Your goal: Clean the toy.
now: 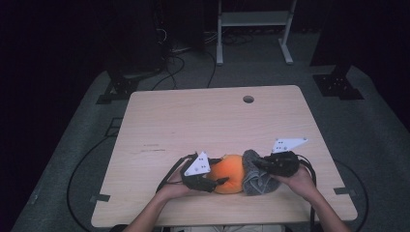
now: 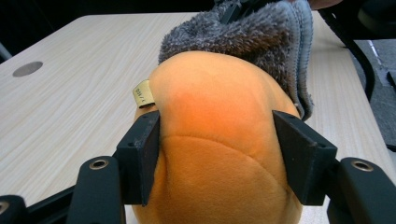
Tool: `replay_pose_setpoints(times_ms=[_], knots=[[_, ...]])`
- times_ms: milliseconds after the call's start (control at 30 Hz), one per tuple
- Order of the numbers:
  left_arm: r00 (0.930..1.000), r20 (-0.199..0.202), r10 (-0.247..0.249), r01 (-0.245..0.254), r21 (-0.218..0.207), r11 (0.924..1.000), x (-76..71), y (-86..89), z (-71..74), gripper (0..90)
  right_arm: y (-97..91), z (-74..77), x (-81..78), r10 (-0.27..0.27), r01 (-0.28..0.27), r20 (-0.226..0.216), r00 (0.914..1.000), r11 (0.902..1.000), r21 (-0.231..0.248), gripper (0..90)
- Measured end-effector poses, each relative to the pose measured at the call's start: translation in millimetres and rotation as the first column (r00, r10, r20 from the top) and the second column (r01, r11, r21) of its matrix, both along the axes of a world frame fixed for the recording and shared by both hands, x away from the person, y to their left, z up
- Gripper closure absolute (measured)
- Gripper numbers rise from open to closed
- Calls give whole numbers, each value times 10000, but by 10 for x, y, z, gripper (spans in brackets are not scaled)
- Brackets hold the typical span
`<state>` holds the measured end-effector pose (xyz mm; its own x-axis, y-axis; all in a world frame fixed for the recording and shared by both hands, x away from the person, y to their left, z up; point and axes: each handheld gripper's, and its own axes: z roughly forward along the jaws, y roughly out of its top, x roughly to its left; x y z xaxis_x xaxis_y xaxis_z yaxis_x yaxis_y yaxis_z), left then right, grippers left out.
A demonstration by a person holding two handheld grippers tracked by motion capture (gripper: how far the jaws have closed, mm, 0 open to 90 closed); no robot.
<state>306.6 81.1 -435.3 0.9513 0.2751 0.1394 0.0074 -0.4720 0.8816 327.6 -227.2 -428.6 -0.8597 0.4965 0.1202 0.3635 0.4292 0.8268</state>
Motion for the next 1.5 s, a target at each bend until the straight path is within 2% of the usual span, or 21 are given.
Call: replay_pose_setpoints(times_ms=[67, 133, 233, 367, 433, 467, 633, 767, 867, 900, 933, 1000, 1033, 1067, 1100, 1133, 1200, 1300, 1367, 1467, 1500], knots=[[10000, -9, -67, 67, -2, 10000, -3, -11, 0, 359, -5, 22, -39, -20, 20, 135, 9999, 10000, -13, 816], [10000, -68, -7, 7, -50, 10000, 4, -14, -3, 358, 11, 74, -90, 40, -48, 341, 9994, 9998, 211, 816], [9991, -348, 244, -248, -104, 9996, 49, -14, -3, 357, 94, 192, -194, 583, -647, 748, 9955, 9942, 857, 816], [9953, -692, 675, -696, -277, 9972, 107, -25, -17, 356, 315, 238, -294, 1221, -1289, 1081, 9866, 9899, 585, 815], [9939, -686, 858, -872, -180, 9960, 125, -32, -22, 355, 395, 205, -295, 1220, -1237, 1190, 9854, 9923, 76, 815], [9932, -693, 932, -949, -207, 9953, 132, -34, -28, 356, 403, 188, -282, 1158, -1168, 1182, 9862, 9932, 10, 815], [9840, -1182, 1330, -1377, -325, 9899, 203, -27, -24, 342, 272, 96, -186, 638, -648, 1004, 9929, 9979, 67, 816], [9789, -1206, 1652, -1704, -338, 9848, 222, -52, -18, 316, 136, 47, -189, 115, -104, 932, 9956, 9999, -120, 815], [9735, -1259, 1909, -1970, -380, 9797, 239, -76, -8, 289, 156, 104, -272, 367, -434, 1217, 9919, 9977, 524, 815], [9721, -1383, 1895, -1969, -416, 9795, 248, -79, 11, 263, 198, 111, -293, 517, -591, 1272, 9905, 9967, 551, 815], [9714, -1607, 1749, -1857, -549, 9811, 262, -67, 43, 221, 245, 106, -304, 649, -705, 1310, 9892, 9968, 382, 815], [9743, -1727, 1445, -1632, -994, 9816, 282, 3, 103, 179, 296, 66, -297, 771, -776, 1447, 9865, 9970, -18, 815], [9726, -1812, 1458, -1693, -1217, 9780, 285, 39, 116, 184, 286, 56, -281, 673, -682, 1461, 9870, 9977, 11, 815], [9705, -1918, 1459, -1718, -1266, 9770, 303, 70, 116, 275, 235, 47, -234, 480, -495, 1401, 9890, 9988, 68, 815], [9692, -1995, 1442, -1689, -1131, 9791, 321, 92, 104, 275, 235, 47, -234, 480, -495, 1401, 9890, 9988, 68, 815], [9690, -2017, 1429, -1664, -1050, 9805, 332, 104, 82, 330, 200, 35, -206, 352, -367, 1351, 9902, 9993, 79, 815], [9630, -2155, 1615, -1846, -917, 9785, 349, 113, 62, 379, 120, -13, -145, -75, 85, 1121, 9937, 9999, -93, 815], [9564, -2271, 1838, -2077, -861, 9744, 365, 118, 52, 386, 1, -95, -127, -620, 636, 768, 9951, 9978, -185, 815], [9530, -2300, 1973, -2218, -855, 9713, 370, 117, 40, 387, -13, -49, -183, -565, 557, 912, 9942, 9984, 114, 815], [9546, -2143, 2071, -2299, -874, 9693, 365, 107, 52, 366, 79, 58, -297, 27, -119, 1256, 9921, 9973, 720, 815], [9547, -2028, 2178, -2389, -860, 9672, 364, 112, 62, 331, 131, 75, -322, 237, -338, 1394, 9900, 9969, 709, 814]])
